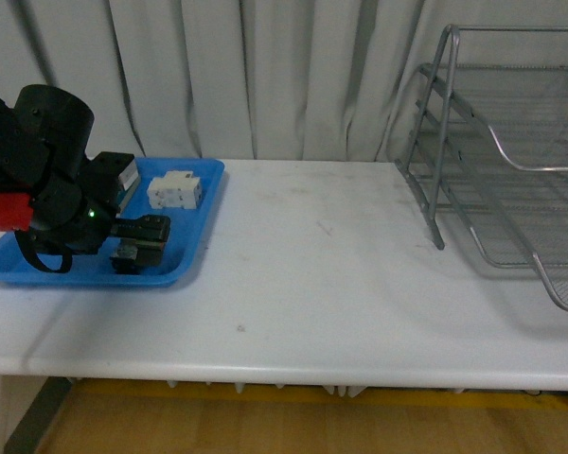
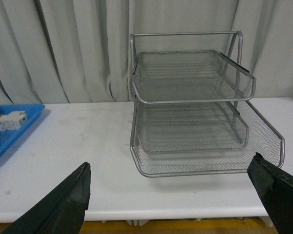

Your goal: Place button on rack with both arms

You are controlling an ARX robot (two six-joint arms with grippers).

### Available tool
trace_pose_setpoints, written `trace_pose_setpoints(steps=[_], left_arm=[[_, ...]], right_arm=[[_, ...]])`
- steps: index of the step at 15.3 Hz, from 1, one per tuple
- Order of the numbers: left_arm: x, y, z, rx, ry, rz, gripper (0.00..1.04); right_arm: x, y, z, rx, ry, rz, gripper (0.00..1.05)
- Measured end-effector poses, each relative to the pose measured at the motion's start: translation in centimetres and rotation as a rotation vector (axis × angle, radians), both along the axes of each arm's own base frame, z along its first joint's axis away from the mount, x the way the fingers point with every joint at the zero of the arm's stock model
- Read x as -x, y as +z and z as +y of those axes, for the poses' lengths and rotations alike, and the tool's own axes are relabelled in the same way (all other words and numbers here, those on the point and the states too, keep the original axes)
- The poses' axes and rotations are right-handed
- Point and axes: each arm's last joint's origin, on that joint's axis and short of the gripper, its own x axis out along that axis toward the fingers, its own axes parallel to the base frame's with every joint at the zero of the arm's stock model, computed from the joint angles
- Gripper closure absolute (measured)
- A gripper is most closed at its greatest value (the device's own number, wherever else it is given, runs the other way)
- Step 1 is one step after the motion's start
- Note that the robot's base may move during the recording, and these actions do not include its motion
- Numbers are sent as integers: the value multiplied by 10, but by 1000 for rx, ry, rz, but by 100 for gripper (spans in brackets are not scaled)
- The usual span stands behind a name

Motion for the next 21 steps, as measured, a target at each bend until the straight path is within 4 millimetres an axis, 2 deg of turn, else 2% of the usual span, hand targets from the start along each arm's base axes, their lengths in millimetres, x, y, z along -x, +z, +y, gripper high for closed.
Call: trace_pose_setpoints(steps=[3,4,8,9,10,12,14,15,16,19,21], left_arm=[[-4,-1,-1,0,-1,-14,7],[-4,-2,-3,0,-3,-15,10],[-4,-5,-5,2,-3,-9,42],[-4,-5,-5,-5,1,-14,63],[6,0,-3,-3,-6,-28,69],[22,26,-1,21,-22,-87,69],[44,72,2,36,-48,-225,69],[65,98,2,52,-83,-300,69],[87,111,2,61,-105,-330,69],[157,122,3,91,-151,-350,69],[191,137,4,91,-156,-417,69]], right_arm=[[0,0,0,0,0,0,6],[0,0,0,0,0,0,6],[0,0,0,0,0,0,6],[0,0,0,0,0,0,6],[0,0,0,0,0,0,6],[0,0,0,0,0,0,6],[0,0,0,0,0,0,6],[0,0,0,0,0,0,6],[0,0,0,0,0,0,6],[0,0,0,0,0,0,6],[0,0,0,0,0,0,6]])
